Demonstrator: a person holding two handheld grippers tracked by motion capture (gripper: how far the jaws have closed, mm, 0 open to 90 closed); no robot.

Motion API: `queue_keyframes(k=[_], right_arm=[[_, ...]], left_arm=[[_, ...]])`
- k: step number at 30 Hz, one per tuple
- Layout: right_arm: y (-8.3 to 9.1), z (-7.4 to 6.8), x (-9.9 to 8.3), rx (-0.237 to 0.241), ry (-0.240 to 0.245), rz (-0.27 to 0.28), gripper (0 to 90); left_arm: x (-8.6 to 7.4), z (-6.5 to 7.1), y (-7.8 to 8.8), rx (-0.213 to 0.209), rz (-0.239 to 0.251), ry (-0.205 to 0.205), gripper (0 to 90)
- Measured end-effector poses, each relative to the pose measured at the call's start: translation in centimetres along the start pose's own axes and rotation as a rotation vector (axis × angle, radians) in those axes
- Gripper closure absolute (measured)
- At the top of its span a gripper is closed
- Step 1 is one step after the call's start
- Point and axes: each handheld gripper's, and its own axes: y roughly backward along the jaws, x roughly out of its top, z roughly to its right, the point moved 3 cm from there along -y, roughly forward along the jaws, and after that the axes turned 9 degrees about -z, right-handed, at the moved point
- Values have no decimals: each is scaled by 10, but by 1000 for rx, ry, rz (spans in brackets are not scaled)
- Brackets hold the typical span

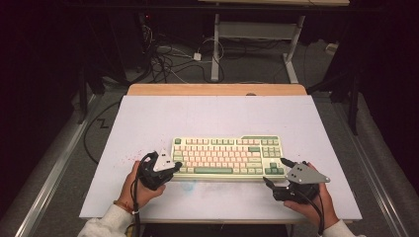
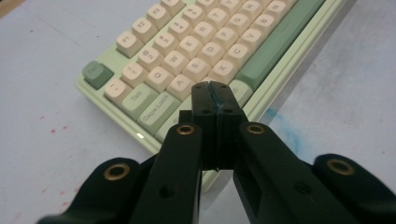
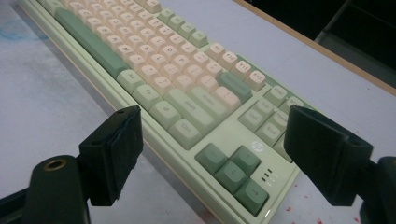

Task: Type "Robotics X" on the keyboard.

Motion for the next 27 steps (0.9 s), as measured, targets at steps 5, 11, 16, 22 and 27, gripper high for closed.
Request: queue_keyframes(k=[5, 11, 16, 22, 27], right_arm=[[-2, -1, 0, 5, -3, -7, 202], [-4, -1, 0, 5, 0, -10, 203], [-6, -2, -2, 8, 13, -19, 207], [-7, -1, -3, 10, 13, -24, 208], [-8, -2, -4, 14, 17, -33, 210]], left_arm=[[17, -3, -6, -7, -12, 13, 878], [38, -4, -18, -28, -18, 2, 877], [54, -6, -29, -43, -19, -5, 878], [71, 0, -45, -59, -50, -31, 877], [77, 0, -57, -37, -73, -27, 877]])
